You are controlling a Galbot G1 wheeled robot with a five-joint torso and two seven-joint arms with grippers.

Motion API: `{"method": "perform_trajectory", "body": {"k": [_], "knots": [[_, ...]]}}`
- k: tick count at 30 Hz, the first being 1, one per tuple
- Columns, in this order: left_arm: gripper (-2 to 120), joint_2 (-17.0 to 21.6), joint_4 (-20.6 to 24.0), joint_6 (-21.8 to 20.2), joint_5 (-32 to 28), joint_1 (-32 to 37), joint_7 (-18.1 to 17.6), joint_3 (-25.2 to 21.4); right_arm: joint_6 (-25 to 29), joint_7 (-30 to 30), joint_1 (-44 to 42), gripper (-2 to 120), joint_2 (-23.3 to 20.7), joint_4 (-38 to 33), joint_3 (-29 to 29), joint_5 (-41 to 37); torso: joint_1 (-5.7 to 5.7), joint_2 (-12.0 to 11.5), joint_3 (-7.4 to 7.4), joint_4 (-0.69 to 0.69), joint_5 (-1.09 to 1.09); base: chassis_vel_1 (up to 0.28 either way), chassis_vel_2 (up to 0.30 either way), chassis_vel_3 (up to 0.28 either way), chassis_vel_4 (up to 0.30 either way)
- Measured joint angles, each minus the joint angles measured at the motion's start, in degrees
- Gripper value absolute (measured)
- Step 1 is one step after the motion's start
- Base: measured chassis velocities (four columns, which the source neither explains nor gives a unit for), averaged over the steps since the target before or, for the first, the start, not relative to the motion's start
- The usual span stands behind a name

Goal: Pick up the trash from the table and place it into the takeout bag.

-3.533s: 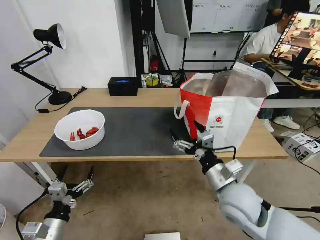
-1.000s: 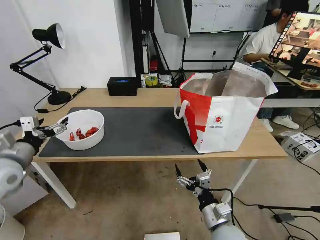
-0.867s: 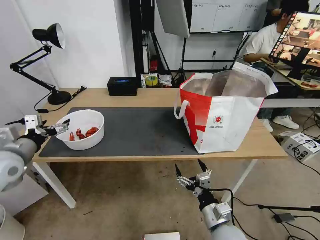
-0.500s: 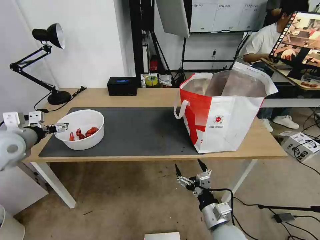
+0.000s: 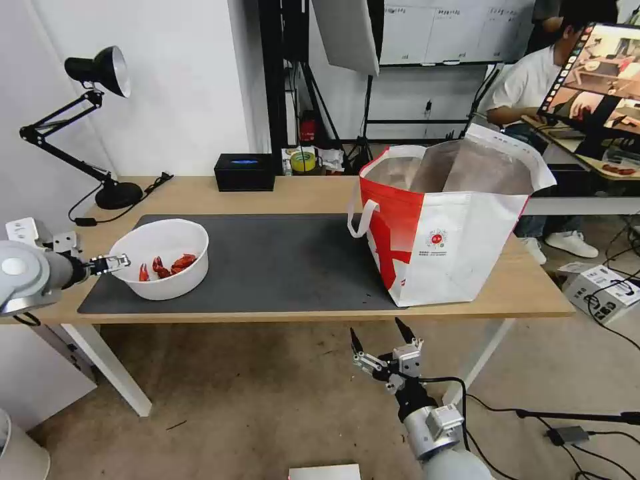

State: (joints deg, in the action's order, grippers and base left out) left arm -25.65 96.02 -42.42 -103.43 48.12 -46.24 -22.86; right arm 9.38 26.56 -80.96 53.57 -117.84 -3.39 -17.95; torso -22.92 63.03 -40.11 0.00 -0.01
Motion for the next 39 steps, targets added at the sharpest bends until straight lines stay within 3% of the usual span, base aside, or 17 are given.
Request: {"method": "perform_trajectory", "body": {"k": [7,27,32,39], "knots": [[100,-1.3,-1.3,0.0,-5.1,-2.0,-3.2,0.6,0.0,0.0,0.0,100,0.0,0.0,0.0,0.0,0.00,0.0,0.00,0.00,0.01,0.000,0.000,0.000,0.000],[100,-2.9,-2.3,0.2,-7.8,-4.3,-4.0,2.6,0.0,0.0,0.0,100,0.0,0.0,0.0,0.0,0.01,0.0,0.00,0.00,0.01,0.000,0.000,0.000,0.000],[95,-3.4,-2.8,0.2,-8.5,-6.3,-4.6,4.5,0.0,0.0,0.0,100,0.0,0.0,0.0,0.0,0.01,0.0,0.00,-0.01,0.01,0.000,0.000,0.000,0.000],[74,-3.4,-3.1,0.3,-9.2,-6.4,-5.0,5.5,0.0,0.0,0.0,100,0.0,0.0,0.0,0.0,0.01,0.0,0.00,0.00,0.01,0.000,0.000,0.000,0.000]]}}
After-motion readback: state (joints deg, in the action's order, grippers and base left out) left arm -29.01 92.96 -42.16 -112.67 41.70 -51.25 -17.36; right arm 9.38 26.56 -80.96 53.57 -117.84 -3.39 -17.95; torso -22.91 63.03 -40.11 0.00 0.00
